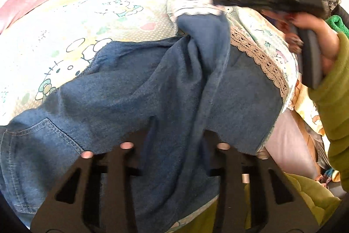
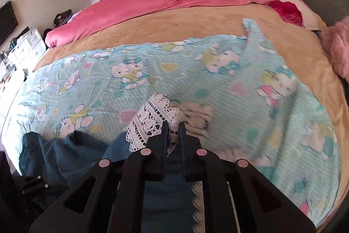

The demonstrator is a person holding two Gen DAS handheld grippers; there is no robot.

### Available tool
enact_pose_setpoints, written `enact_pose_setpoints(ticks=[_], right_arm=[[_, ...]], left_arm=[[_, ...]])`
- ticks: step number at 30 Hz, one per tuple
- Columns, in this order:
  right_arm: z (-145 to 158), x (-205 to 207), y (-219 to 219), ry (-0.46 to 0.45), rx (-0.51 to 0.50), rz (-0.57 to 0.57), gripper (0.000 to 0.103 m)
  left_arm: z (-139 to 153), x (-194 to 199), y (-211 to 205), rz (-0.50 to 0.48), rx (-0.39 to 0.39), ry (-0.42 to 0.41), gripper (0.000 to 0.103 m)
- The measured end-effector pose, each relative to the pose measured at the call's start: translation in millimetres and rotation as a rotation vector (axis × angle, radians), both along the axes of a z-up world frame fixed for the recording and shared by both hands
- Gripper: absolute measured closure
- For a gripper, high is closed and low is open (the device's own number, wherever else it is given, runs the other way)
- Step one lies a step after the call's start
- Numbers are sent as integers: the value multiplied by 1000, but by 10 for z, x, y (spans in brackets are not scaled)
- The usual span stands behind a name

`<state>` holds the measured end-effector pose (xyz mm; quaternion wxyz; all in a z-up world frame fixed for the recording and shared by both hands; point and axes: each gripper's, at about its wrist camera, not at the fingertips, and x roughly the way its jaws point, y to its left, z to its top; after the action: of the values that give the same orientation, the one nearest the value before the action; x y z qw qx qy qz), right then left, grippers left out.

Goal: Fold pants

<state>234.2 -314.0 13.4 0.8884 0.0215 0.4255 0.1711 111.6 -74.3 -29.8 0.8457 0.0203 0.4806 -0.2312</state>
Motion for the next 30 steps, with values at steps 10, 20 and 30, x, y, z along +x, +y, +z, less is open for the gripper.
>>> enact_pose_setpoints(ticks=[10, 20, 30], right_arm=[[-80, -581, -603, 48, 60, -66, 94], [-227, -1135, -887, 115, 108, -96, 94], [-337, -1451, -1088, 160, 133, -106, 90]], left_arm=[[184, -96, -75, -19, 33, -55, 98], [132, -265, -235, -66, 71, -59, 97], [25, -454, -414, -123, 140, -83, 89]])
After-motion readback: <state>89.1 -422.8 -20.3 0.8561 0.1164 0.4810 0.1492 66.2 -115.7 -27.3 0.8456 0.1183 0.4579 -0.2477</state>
